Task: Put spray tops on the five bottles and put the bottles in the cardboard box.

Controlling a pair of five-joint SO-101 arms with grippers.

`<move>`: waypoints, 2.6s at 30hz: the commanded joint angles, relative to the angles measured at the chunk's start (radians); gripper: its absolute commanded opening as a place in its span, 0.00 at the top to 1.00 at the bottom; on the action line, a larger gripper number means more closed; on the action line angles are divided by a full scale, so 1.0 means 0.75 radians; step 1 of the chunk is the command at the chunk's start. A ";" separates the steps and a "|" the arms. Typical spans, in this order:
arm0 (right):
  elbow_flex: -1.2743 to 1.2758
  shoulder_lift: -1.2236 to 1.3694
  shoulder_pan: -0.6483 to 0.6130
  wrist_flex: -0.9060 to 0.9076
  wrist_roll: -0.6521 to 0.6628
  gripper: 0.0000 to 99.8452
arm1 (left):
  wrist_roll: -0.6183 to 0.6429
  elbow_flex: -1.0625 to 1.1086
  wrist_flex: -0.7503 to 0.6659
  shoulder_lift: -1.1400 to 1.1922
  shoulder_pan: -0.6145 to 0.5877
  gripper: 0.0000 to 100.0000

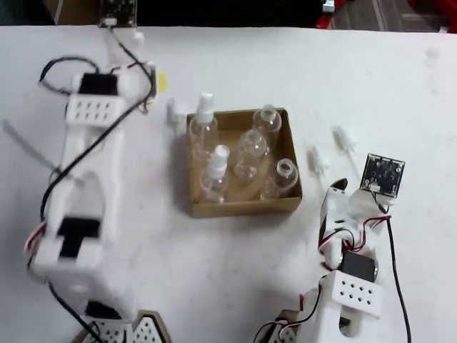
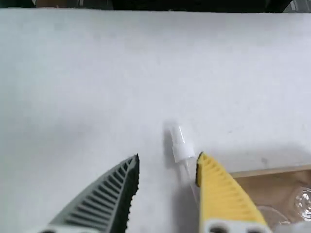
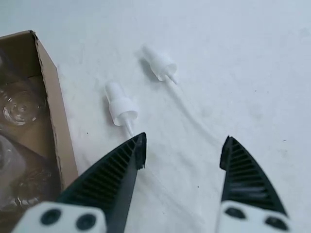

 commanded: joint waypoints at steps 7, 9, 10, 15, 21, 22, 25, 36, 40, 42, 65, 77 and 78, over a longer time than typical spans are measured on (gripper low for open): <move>-0.010 -0.011 -0.024 -0.056 0.018 0.77 | 0.068 -0.978 0.221 0.811 0.021 0.82; -0.010 -0.011 -0.024 -0.056 0.018 0.77 | 0.080 -1.105 0.256 0.924 0.021 0.82; -0.010 -0.011 -0.024 -0.056 0.018 0.77 | 0.106 -1.168 0.272 0.979 0.024 0.82; -0.010 -0.011 -0.024 -0.056 0.018 0.77 | 0.172 -1.446 0.342 1.210 0.042 0.82; -0.010 -0.011 -0.024 -0.056 0.018 0.77 | 0.172 -1.657 0.372 1.406 0.116 0.81; -0.010 -0.011 -0.024 -0.056 0.018 0.77 | 0.172 -1.678 0.370 1.427 0.122 0.81; -0.010 -0.011 -0.021 -0.056 0.018 0.77 | 0.190 -1.721 0.376 1.472 0.109 0.82; -0.010 -0.011 -0.021 -0.056 0.018 0.77 | 0.266 -1.710 0.378 1.519 0.048 0.82; -0.010 -0.011 -0.021 -0.056 0.018 0.77 | 0.192 -1.725 0.417 1.513 0.036 0.91; -0.010 -0.011 -0.021 -0.056 0.018 0.77 | 0.164 -1.725 0.448 1.513 0.032 0.95; -0.010 -0.011 -0.024 -0.054 0.018 0.77 | -0.076 -1.033 0.925 0.817 0.064 0.96; -0.010 -0.011 -0.026 -0.056 0.018 0.77 | -0.121 0.055 0.436 0.214 0.038 0.96; -0.010 -0.011 -0.028 -0.056 0.018 0.77 | -0.147 0.123 0.383 0.177 0.040 0.96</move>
